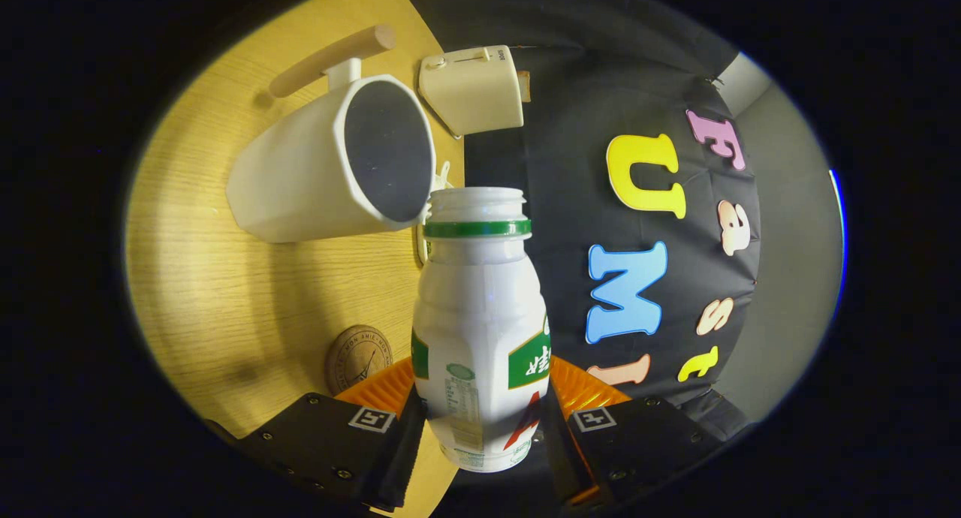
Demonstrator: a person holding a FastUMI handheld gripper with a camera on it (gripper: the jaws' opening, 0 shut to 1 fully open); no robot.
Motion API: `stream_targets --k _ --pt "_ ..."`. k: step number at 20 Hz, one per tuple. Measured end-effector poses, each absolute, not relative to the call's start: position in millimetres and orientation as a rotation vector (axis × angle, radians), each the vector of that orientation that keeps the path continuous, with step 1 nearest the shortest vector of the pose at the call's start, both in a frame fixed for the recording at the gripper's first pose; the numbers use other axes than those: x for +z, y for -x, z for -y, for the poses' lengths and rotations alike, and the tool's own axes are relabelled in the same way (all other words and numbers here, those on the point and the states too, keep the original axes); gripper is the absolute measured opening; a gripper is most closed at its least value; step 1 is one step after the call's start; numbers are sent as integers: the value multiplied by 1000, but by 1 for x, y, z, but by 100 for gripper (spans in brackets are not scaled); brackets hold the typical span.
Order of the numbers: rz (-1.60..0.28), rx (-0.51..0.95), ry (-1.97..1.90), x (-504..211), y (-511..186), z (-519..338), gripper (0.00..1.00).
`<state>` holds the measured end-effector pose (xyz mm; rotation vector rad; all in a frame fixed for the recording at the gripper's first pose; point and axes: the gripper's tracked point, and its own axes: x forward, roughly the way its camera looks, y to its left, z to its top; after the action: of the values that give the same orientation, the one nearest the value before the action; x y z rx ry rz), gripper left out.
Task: Take the bottle from table, then pour the juice into the cup, finally place the bottle on the coaster
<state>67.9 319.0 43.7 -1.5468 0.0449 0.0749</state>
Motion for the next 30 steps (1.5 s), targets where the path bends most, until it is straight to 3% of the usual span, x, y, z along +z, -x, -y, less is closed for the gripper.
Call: stream_targets --k 30 --pt "22 7 1750 76 -76 -318 71"
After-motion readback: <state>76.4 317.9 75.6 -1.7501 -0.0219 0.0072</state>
